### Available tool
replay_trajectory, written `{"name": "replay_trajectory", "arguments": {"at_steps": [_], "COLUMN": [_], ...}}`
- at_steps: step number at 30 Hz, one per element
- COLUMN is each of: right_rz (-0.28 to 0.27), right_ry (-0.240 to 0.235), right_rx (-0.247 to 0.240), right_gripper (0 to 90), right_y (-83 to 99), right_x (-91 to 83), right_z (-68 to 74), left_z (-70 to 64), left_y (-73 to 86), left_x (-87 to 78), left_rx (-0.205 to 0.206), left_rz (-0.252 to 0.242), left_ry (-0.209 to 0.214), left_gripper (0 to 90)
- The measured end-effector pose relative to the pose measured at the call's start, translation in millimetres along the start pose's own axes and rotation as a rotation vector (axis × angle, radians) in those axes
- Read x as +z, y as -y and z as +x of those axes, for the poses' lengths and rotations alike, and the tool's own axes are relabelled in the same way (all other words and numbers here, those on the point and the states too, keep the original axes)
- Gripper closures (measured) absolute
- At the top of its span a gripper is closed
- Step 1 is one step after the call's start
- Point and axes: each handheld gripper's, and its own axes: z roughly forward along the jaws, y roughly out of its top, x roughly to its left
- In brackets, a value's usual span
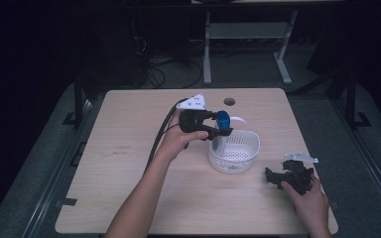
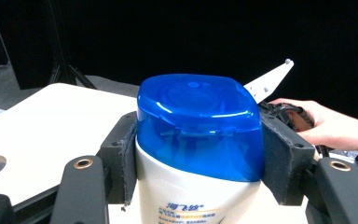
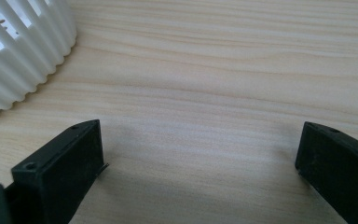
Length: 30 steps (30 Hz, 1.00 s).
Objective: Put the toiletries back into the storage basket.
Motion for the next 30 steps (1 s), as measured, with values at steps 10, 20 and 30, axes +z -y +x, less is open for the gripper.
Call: {"name": "replay_trajectory", "arguments": {"at_steps": [10,20,30], "right_rz": [-0.001,0.000,0.000], "right_ry": [0.000,0.001,0.001], "right_rx": [-0.001,0.001,0.001], "right_gripper": [0.4,0.4,0.4], "right_y": [0.0,0.0,0.0], "right_x": [0.2,0.2,0.2], "right_z": [0.0,0.1,0.1], "left_z": [2.6,5.3,5.1], "left_y": [16.2,30.4,38.6], "left_x": [4.9,7.2,9.6], "left_rx": [-0.007,-0.020,-0.016], "left_rz": [0.015,0.020,0.043], "left_ry": [-0.007,-0.006,-0.021], "left_gripper": [37.7,37.6,37.4]}}
